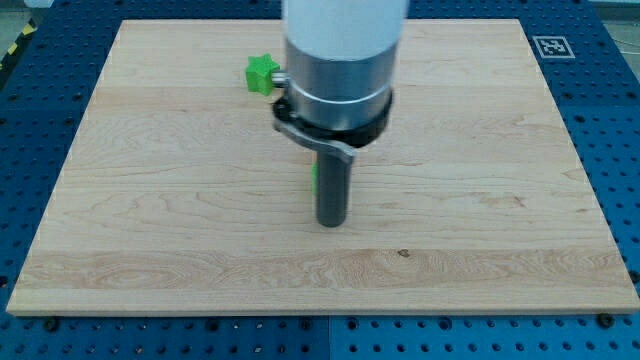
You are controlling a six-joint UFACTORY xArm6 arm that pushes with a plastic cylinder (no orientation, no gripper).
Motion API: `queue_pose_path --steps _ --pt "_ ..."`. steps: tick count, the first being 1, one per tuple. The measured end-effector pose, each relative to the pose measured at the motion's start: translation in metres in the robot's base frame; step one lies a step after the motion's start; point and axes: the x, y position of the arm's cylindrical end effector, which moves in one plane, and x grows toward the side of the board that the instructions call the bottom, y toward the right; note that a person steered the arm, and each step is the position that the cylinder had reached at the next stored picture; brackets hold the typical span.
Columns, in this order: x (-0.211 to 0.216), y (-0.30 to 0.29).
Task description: Move the green star top left to the board
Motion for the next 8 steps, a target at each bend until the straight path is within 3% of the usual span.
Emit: queue_pose_path --steps 2,4,8 --pt "-0.042 -0.065" --pt "-0.106 -0.06" --pt "-0.189 -0.055"
